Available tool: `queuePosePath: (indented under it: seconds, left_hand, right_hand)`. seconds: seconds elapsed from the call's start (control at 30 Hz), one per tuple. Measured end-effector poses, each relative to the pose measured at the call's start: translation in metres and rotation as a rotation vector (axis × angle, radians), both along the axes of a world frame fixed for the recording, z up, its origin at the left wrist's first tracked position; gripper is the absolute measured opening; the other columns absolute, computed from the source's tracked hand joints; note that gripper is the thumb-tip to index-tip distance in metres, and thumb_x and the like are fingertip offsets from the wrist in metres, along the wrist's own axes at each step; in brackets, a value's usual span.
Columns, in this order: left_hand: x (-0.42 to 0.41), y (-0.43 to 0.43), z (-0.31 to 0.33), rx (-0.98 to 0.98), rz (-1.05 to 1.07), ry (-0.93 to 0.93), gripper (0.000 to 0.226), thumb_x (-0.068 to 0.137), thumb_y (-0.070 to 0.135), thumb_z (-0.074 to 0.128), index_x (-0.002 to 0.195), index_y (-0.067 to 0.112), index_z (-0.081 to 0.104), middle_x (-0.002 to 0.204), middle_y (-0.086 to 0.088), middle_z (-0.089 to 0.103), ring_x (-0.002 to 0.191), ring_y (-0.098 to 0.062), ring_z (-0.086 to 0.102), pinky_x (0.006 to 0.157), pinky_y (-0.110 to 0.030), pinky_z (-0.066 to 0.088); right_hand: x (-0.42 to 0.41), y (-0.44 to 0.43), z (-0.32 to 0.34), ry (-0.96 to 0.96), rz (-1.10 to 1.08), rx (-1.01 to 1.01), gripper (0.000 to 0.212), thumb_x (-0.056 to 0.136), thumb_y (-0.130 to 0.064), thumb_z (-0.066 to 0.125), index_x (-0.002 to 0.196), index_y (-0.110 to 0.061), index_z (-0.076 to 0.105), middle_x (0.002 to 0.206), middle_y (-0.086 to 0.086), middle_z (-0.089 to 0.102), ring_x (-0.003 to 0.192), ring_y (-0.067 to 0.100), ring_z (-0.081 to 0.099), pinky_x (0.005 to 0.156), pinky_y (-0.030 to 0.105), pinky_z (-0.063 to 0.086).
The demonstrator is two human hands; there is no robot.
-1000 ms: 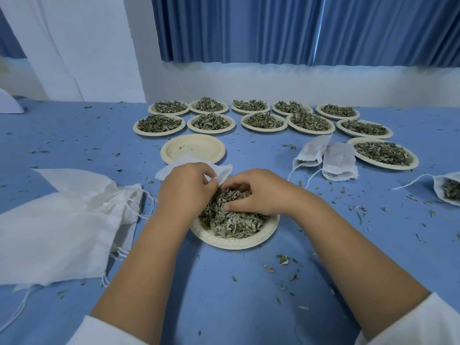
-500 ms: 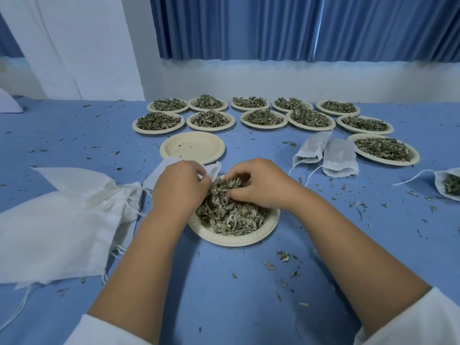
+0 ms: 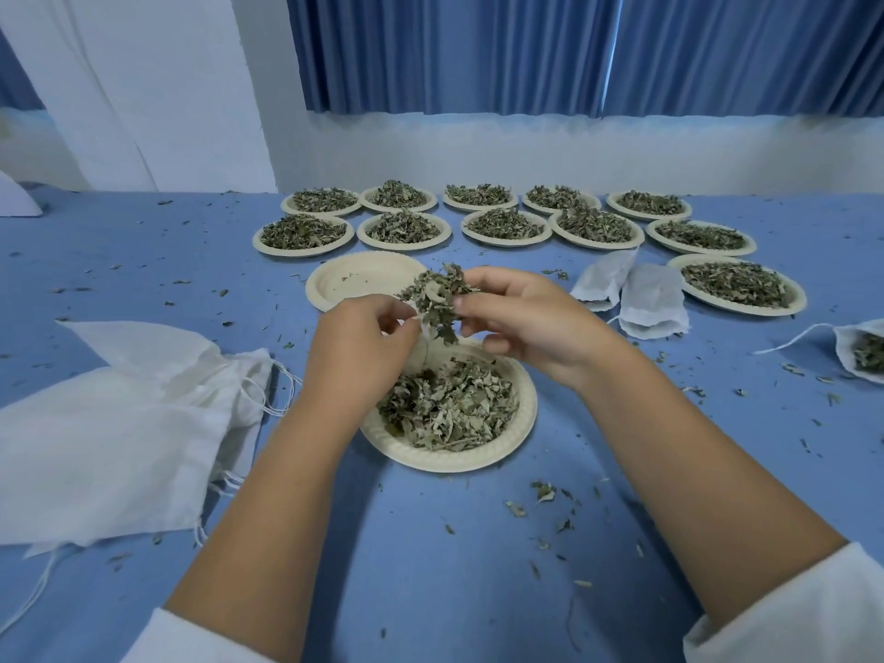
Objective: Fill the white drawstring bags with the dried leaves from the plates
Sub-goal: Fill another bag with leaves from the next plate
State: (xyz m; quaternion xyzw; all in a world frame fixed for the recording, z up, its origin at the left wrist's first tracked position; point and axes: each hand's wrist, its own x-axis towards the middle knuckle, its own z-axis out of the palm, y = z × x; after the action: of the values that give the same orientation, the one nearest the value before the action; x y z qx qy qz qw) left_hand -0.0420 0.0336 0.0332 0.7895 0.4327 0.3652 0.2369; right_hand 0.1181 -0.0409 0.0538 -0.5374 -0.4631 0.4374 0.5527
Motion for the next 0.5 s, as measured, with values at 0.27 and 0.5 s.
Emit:
queuePosePath:
  seconds: [0.27, 0.5]
  left_hand:
    - [0.002, -0.002, 0.001, -0.105, 0.006, -0.115, 0.019, 0.088, 0.015, 0.059, 0.077, 0.027, 0.068, 0.066, 0.012, 0.061, 0.059, 0.001, 0.053, 0.053, -0.017, 0.038]
    - [0.002, -0.001, 0.0, -0.164, 0.039, -0.222, 0.016, 0.089, 0.02, 0.063, 0.078, 0.03, 0.065, 0.071, 0.012, 0.064, 0.065, 0.0, 0.057, 0.057, -0.017, 0.039]
  right_hand:
    - [-0.002, 0.006, -0.009, 0.129, 0.023, -0.061, 0.019, 0.088, 0.001, 0.065, 0.098, -0.015, 0.062, 0.071, -0.005, 0.073, 0.067, 0.011, 0.071, 0.044, 0.015, 0.045]
    - [0.004, 0.007, -0.012, 0.044, 0.035, -0.104, 0.013, 0.089, 0.001, 0.064, 0.089, -0.011, 0.068, 0.074, 0.001, 0.073, 0.069, 0.011, 0.07, 0.054, 0.016, 0.052]
